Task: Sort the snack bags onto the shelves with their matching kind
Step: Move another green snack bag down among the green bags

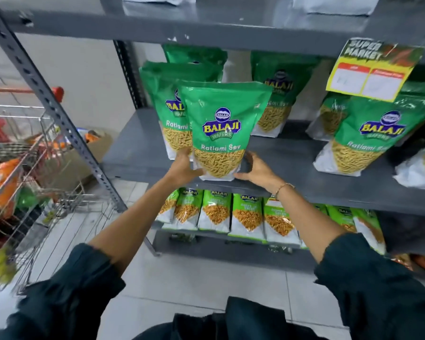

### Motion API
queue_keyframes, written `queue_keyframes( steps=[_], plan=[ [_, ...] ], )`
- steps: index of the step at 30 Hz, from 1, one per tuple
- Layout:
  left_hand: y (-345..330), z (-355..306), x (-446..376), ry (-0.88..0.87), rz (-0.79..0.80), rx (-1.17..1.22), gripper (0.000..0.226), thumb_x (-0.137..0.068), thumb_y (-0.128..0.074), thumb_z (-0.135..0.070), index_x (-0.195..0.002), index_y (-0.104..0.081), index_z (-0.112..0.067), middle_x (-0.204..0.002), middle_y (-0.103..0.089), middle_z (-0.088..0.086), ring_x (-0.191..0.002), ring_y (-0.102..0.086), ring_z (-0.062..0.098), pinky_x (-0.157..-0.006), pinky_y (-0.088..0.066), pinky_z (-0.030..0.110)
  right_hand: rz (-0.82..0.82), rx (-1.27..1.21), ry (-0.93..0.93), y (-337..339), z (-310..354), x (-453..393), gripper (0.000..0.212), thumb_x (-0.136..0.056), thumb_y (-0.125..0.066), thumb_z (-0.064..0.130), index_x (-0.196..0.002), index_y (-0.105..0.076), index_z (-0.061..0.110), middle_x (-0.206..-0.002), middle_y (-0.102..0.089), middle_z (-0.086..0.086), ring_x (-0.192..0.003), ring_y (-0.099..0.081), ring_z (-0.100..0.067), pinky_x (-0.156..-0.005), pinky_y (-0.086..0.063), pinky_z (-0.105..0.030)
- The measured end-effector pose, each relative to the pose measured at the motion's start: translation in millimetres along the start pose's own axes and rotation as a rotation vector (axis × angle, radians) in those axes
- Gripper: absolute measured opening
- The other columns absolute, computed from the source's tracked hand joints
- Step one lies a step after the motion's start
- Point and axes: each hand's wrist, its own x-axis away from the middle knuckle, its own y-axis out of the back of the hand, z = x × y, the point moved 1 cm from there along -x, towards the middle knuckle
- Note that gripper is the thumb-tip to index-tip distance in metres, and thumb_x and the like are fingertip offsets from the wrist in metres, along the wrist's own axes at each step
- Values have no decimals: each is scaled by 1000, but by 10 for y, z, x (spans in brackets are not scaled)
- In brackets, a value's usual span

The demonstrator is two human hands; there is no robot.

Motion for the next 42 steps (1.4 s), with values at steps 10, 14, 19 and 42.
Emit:
queue_keyframes(
  steps=[10,14,19,42],
  plan=[
    [-214,-284,-6,-42,-133,65,65,-69,-80,-23,-120,-48,2,-109,-64,24,-100,-59,38,-68,-42,34,-114,-261,71,77,-36,-8,59,-61,-78,-7,-115,-54,0,-118,-63,-19,-102,-60,-21,-96,-48,-36],
    [-456,-578,-104,-87,-89,47,64,-69,-80,-25,-117,-49,5,-89,-60,22,-88,-58,37,-65,-37,33,-161,-301,64,436,-208,52,59,-61,-77,-9,-115,-54,-1,-110,-62,-12,-102,-58,-21,-95,-47,-34],
    [-791,-940,-329,-78,-38,86,54,-66,-83,-20,-108,-57,3,-105,-65,28,-101,-59,40,-60,-35,29,-247,-306,37,877,-452,15,61,-61,-76,-10,-117,-52,-3,-115,-61,-18,-104,-57,-21,-96,-47,-35],
    [-1154,-1049,-675,-104,-32,85,58,-73,-78,-21,-124,-54,-7,-118,-67,16,-109,-61,33,-95,-47,42,-216,-287,25,1152,-726,-231,65,-64,-76,-8,-123,-48,-3,-126,-59,-20,-113,-58,-25,-101,-45,-35]
  ],
)
